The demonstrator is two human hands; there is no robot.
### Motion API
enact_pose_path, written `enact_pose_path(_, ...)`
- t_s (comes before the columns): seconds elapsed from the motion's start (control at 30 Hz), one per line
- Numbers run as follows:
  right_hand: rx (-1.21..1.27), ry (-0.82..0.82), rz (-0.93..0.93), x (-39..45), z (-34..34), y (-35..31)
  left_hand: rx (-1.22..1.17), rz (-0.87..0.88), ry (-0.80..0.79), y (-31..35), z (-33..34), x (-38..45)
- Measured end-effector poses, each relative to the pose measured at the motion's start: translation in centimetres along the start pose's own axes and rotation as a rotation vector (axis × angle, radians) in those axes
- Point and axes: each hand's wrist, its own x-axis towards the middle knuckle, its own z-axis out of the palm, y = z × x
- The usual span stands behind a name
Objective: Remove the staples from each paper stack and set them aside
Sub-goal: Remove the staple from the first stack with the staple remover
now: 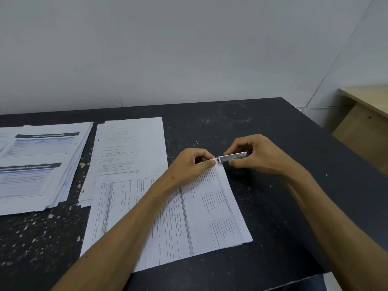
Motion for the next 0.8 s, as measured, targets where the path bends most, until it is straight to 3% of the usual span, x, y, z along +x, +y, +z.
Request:
enact_pose_path(0.5,-0.181,0.023,-0.007,0.2,0.9,-0.9,0.049,-0.029,0.02,0.1,0.3,0.1)
enact_pose_path(0.8,-0.092,0.097,-0.079,-0.7,1.7,-0.4,-0.066,-0.051,-0.017,0.4,-0.3,-0.1)
